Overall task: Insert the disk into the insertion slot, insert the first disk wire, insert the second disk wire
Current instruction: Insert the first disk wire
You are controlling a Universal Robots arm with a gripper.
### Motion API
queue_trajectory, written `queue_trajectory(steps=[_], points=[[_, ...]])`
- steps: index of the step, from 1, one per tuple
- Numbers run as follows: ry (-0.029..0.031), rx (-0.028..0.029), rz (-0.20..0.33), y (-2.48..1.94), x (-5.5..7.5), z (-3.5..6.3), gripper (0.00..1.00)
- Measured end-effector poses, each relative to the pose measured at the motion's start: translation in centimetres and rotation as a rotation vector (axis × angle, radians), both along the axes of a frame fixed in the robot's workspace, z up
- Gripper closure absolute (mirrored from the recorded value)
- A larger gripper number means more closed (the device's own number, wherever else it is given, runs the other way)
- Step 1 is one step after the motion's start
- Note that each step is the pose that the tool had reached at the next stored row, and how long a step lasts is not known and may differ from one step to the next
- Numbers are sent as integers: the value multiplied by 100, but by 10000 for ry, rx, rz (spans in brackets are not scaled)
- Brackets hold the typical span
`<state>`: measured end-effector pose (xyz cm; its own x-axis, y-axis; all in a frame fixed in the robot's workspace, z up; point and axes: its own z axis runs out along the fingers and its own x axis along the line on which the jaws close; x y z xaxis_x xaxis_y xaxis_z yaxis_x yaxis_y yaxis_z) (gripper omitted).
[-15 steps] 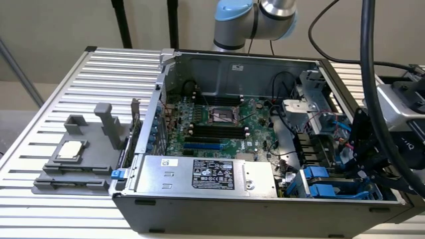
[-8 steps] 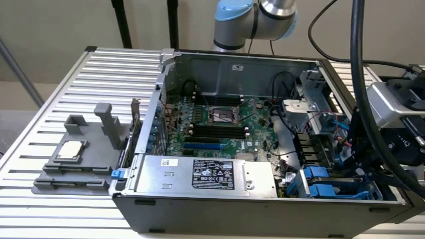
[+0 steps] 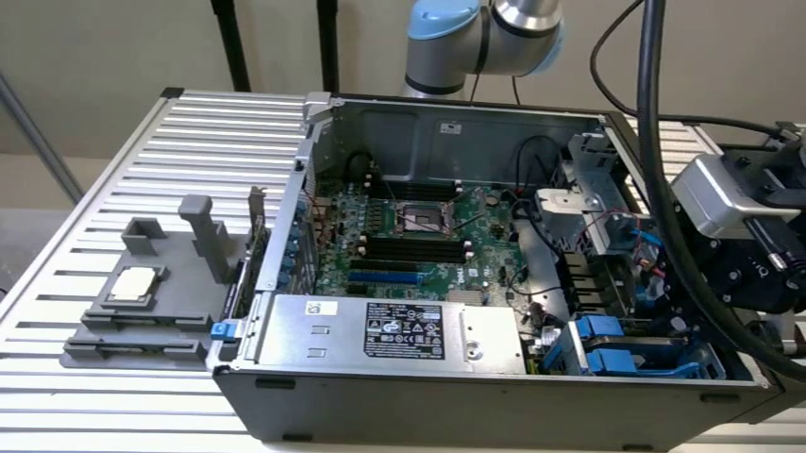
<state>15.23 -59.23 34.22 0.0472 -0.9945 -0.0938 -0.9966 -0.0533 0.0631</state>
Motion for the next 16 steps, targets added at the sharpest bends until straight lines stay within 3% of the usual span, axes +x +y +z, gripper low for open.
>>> queue_trajectory(steps=[6, 8, 11, 16], points=[[-20, -26, -162, 44, 0, -12, 84], [-21, -56, -263, 49, 1, -15, 84], [-22, -146, -442, 50, 2, -16, 84], [-33, -172, -605, 52, 1, -25, 84]])
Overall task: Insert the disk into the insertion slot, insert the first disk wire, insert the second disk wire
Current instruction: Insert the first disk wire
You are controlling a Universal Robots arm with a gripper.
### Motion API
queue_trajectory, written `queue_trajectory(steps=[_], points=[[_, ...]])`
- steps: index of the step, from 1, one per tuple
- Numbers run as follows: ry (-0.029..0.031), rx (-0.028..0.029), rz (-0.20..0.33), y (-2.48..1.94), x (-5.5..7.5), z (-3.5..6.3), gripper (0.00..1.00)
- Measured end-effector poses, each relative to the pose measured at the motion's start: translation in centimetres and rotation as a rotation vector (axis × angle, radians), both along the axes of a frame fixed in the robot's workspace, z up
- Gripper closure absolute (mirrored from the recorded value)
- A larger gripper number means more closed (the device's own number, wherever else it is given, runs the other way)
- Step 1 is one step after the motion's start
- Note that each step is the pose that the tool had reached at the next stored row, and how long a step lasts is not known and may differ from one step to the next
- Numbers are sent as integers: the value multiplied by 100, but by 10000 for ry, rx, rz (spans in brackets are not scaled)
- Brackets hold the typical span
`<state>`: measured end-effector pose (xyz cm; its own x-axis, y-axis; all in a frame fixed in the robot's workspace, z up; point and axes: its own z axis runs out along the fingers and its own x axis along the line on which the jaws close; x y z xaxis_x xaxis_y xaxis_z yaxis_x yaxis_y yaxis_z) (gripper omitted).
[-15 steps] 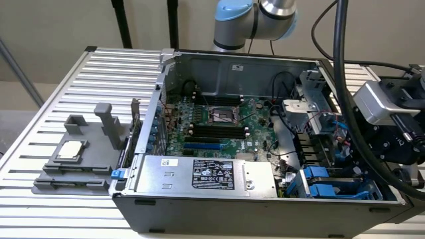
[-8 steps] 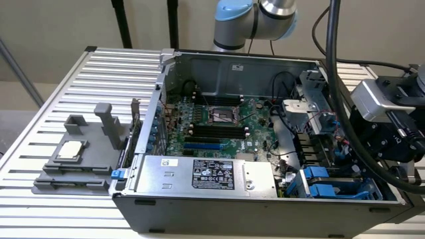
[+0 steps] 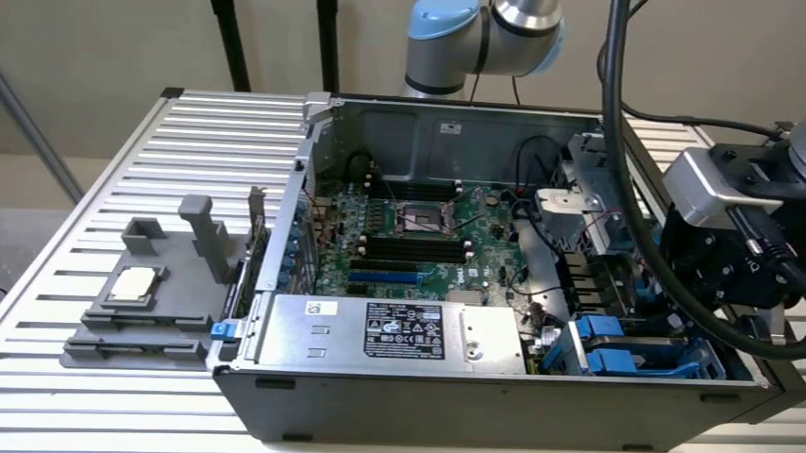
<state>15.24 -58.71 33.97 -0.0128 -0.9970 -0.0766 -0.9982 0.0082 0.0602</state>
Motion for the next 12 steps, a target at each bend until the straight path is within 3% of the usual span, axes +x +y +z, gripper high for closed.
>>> queue_trajectory(steps=[12], points=[[-73, -1, -101, 16, -1, -26, 84]])
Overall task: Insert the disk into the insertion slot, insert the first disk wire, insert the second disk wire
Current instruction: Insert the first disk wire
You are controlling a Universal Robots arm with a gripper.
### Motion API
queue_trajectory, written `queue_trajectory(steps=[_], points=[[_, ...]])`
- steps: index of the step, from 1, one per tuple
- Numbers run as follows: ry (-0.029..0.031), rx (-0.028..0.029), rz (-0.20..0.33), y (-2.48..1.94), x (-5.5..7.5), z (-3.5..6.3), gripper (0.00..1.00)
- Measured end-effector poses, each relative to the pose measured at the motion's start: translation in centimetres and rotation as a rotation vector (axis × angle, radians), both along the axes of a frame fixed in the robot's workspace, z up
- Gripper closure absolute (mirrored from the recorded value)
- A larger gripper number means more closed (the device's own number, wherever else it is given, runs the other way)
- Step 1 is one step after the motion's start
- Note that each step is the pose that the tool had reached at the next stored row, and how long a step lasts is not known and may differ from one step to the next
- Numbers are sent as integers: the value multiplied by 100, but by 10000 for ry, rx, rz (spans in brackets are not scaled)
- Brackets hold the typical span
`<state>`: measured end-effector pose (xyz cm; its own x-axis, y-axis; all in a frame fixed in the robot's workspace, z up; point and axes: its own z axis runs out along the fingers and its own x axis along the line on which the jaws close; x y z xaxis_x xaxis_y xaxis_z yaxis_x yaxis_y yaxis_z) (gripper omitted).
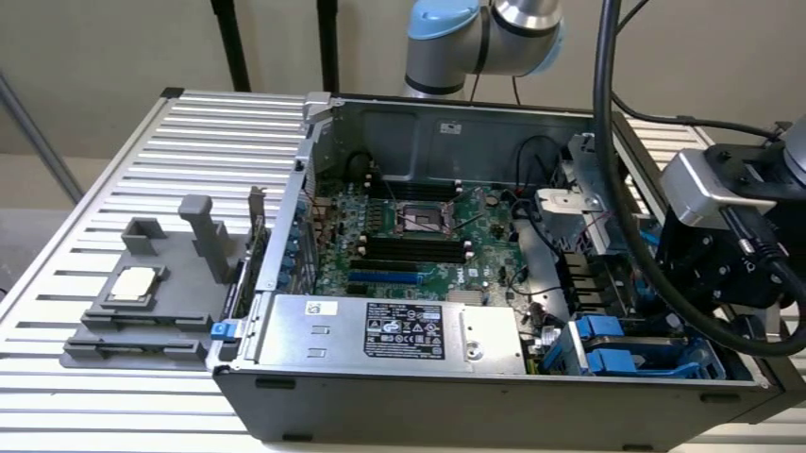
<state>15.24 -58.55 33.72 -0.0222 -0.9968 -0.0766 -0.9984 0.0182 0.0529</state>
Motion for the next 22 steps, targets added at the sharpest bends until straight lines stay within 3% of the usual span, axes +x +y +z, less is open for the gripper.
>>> queue_trajectory(steps=[13, 17, 18, 19, 22], points=[[-215, -29, -89, 0, -13, -55, 84], [-234, -32, -83, 1, -12, -51, 82], [-228, -43, -85, 2, -13, -28, 82], [-228, -49, -93, 1, -16, 10, 75], [-227, -50, -97, -2, -18, 141, 75]])
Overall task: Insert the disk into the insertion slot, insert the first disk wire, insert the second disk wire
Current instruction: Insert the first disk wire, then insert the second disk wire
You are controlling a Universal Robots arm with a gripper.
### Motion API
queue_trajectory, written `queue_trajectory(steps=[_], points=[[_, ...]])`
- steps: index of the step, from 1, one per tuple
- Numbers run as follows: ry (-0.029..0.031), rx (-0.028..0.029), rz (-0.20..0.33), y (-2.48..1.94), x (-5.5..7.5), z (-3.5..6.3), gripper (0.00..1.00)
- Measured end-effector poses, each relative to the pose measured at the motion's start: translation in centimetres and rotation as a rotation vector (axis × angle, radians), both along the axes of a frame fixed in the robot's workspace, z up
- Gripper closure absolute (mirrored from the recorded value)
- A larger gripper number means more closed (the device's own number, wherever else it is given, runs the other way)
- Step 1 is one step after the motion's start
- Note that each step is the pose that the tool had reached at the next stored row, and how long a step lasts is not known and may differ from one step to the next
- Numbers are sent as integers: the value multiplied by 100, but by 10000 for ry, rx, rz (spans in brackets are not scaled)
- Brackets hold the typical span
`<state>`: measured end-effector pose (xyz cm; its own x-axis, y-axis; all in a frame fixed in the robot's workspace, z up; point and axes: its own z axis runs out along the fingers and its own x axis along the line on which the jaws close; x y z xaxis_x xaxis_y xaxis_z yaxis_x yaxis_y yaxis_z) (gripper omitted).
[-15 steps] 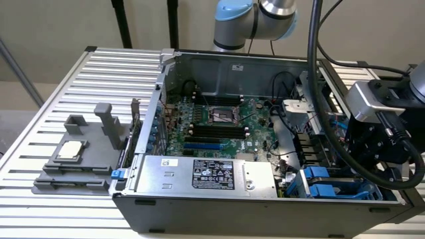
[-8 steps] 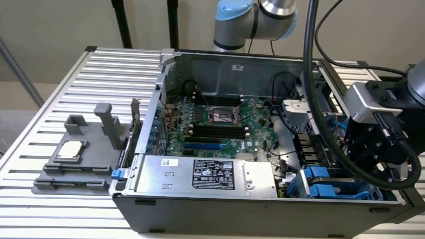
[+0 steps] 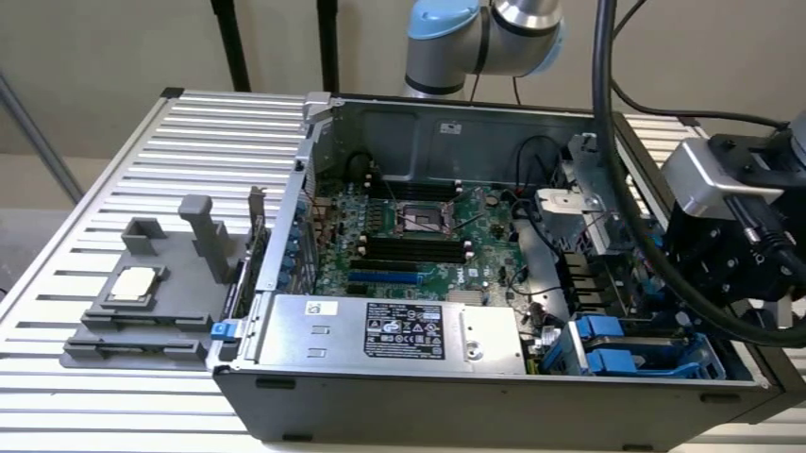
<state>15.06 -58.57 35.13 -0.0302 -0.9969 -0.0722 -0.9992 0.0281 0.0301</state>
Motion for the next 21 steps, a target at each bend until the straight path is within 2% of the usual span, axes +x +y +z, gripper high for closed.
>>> queue_trajectory(steps=[2, 6, 21], points=[[0, -1, -1, -8, -22, 47, 75], [-3, 2, 0, -36, -126, 61, 75], [0, -1, 1, -36, -126, 62, 75]])
